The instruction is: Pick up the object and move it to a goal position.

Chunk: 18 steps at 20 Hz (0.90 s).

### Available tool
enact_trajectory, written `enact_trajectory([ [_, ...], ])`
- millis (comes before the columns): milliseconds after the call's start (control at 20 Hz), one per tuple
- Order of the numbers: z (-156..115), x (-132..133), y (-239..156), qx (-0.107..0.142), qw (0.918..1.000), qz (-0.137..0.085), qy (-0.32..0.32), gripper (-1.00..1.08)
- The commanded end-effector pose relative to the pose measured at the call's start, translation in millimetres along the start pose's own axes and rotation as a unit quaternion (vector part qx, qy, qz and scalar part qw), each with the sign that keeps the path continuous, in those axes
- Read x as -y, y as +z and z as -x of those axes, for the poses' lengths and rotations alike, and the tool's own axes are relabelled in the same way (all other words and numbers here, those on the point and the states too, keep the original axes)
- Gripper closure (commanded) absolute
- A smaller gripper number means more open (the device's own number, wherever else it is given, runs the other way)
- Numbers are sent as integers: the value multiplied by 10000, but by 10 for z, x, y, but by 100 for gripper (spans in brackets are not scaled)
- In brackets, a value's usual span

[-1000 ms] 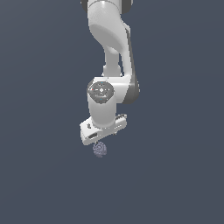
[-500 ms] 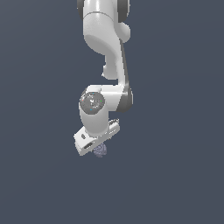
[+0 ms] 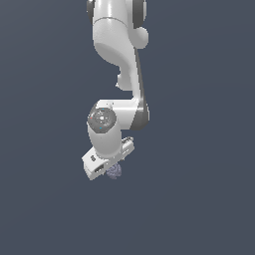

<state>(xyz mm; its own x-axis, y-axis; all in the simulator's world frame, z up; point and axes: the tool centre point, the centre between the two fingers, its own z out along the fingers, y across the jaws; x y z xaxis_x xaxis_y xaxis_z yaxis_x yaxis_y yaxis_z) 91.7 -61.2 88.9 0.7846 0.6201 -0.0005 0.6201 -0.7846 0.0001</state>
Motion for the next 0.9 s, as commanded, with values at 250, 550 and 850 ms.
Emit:
enact_trajectory([
  [250,3,5,265,-1,10000,-1,-13,-92],
  [550,5,5,503,-2,10000,0,-23,-92],
  [850,-5,-2,497,-2,10000,0,-23,108],
])
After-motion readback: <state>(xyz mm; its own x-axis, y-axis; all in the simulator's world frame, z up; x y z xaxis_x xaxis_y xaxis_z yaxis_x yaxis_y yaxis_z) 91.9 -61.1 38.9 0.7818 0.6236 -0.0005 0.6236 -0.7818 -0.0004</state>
